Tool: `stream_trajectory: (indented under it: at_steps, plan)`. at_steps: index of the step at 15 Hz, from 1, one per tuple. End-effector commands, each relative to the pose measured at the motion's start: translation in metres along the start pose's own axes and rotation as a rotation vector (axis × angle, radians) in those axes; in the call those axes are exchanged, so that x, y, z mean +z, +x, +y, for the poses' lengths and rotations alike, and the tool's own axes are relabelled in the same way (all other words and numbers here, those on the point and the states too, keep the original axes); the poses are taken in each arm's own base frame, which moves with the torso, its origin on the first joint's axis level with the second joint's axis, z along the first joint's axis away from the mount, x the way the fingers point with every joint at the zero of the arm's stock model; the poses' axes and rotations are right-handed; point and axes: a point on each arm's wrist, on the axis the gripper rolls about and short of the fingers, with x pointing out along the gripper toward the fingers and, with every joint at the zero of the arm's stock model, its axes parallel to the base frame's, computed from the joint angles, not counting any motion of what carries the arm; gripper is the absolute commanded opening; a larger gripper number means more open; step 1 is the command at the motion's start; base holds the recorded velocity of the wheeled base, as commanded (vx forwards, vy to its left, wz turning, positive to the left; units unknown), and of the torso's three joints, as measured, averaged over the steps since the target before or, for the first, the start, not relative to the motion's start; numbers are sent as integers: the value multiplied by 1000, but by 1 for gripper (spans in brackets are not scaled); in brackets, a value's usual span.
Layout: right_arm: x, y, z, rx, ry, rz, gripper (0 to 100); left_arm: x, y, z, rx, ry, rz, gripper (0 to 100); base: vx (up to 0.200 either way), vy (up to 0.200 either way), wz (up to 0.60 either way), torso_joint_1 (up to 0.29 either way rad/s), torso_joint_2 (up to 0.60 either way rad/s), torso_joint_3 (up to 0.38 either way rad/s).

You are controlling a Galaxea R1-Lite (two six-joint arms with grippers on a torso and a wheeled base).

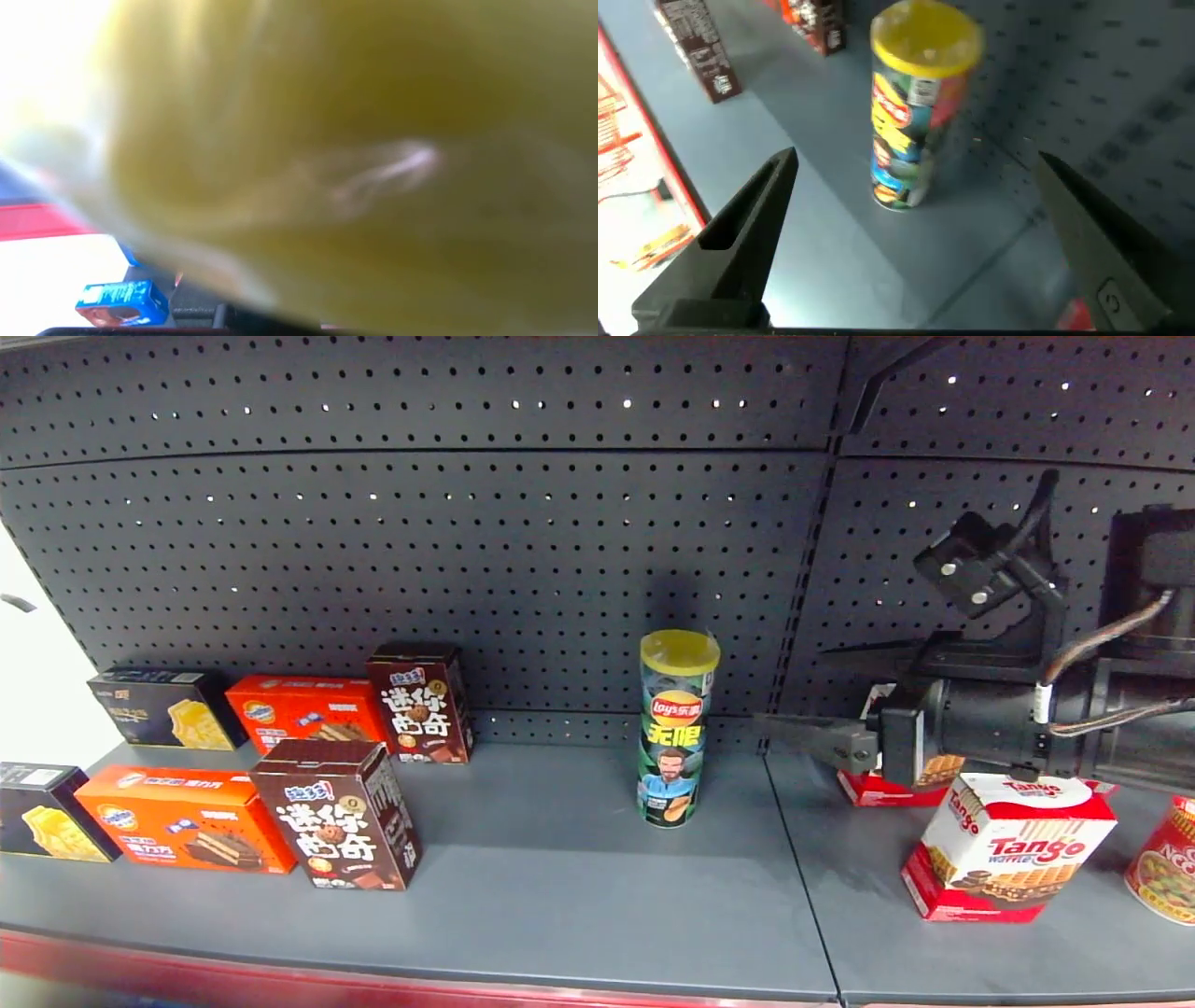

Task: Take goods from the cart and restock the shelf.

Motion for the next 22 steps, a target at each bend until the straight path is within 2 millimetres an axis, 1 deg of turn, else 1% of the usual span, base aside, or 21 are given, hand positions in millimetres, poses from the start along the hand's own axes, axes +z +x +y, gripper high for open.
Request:
stream_trajectory:
  at_steps: [1, 2, 5, 6, 8, 11, 15, 17, 18, 20, 22]
  plan:
    - [-7, 18, -2, 23, 8, 37, 100, -2, 1, 0, -3, -1, 7, 0, 0, 0, 0, 0, 0, 0]
    - [-11, 27, -2, 36, 12, 54, 100, -4, 1, 0, -9, -16, 13, 0, 0, 0, 0, 0, 0, 0]
    - [-20, 42, -4, 70, 22, 86, 100, -3, 1, 0, -9, -36, 10, 0, 0, 0, 0, 0, 0, 0]
    - [-22, 43, -4, 71, 23, 90, 100, -3, 1, 0, -9, -36, 10, 0, 0, 0, 0, 0, 0, 0]
    - [-29, 55, -5, 77, 25, 115, 100, -6, 2, 1, -9, -38, 21, 0, 0, 0, 0, 0, 0, 0]
    - [-30, 71, -11, 66, 30, 124, 100, -7, 2, 1, -9, -38, 22, 0, 0, 0, 0, 0, 0, 0]
    - [-41, 92, -16, 67, 33, 126, 100, -8, 3, 1, -9, -39, 28, 0, 0, 0, 0, 0, 0, 0]
    - [-44, 97, -16, 67, 31, 122, 100, -9, 3, 1, -9, -39, 30, 0, 0, 0, 0, 0, 0, 0]
    - [-53, 106, -17, 68, 35, 134, 100, -9, 3, 1, -7, -39, 30, 0, 0, 0, 0, 0, 0, 0]
    - [-61, 111, -17, 66, 41, 160, 100, -9, 3, 1, -7, -39, 32, 0, 0, 0, 0, 0, 0, 0]
    - [-64, 115, -18, 70, 44, 164, 100, -10, 3, 1, -6, -40, 35, 0, 0, 0, 0, 0, 0, 0]
